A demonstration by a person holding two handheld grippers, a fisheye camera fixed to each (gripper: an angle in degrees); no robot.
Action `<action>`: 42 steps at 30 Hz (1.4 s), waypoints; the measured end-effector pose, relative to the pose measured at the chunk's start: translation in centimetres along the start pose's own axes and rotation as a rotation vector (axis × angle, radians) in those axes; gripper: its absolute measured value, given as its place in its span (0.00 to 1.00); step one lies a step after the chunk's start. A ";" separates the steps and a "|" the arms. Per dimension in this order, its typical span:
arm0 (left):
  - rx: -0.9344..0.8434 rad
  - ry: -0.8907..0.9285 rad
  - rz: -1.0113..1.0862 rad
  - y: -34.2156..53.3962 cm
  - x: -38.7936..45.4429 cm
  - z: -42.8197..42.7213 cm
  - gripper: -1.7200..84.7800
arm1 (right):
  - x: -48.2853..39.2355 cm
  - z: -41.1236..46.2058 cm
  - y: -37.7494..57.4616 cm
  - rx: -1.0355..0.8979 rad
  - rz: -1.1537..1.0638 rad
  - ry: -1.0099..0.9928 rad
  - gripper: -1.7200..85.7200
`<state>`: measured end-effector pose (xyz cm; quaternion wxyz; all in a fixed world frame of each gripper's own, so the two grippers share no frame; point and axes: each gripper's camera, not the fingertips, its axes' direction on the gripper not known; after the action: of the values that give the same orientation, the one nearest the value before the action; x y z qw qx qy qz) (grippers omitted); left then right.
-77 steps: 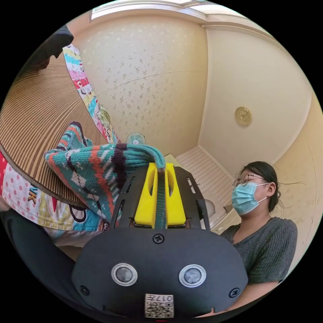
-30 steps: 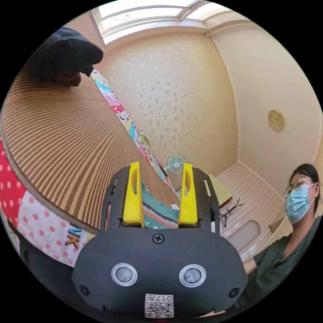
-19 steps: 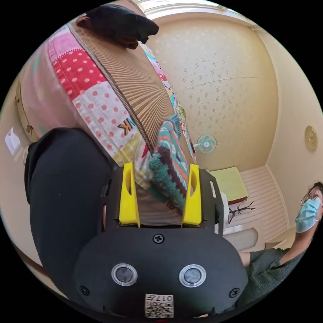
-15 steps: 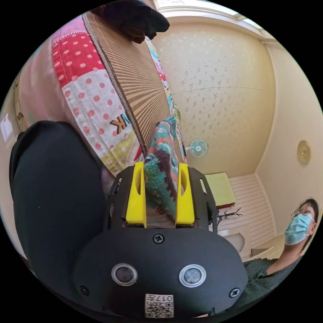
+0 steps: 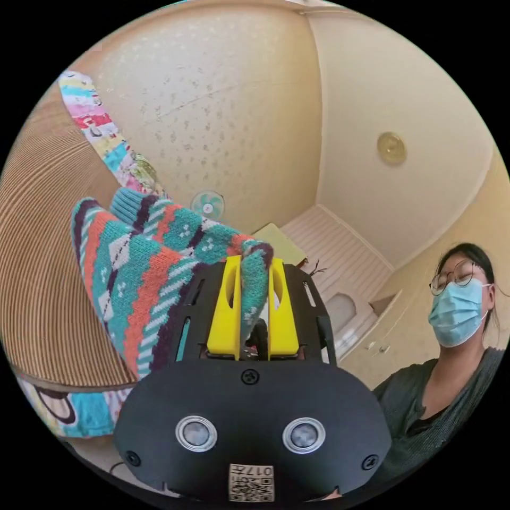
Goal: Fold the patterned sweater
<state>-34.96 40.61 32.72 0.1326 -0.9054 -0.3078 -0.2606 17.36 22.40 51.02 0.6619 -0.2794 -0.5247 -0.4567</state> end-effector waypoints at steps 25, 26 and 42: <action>-0.590 -0.308 -0.021 15.7 -2.0 11.1 0.12 | 26.8 -11.5 10.5 0.080 0.430 -0.458 0.25; -0.605 -0.304 -0.057 15.7 -3.1 11.1 0.10 | 26.6 -11.3 9.6 0.052 0.413 -0.426 0.24; -0.203 -0.782 -0.010 4.3 0.9 -15.3 0.10 | 1.1 9.9 -10.1 -0.138 0.297 -0.487 0.23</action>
<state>-37.63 31.64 45.59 -0.0859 -0.9432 -0.3123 0.0736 4.00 26.13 53.88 0.5554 -0.4989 -0.5893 -0.3088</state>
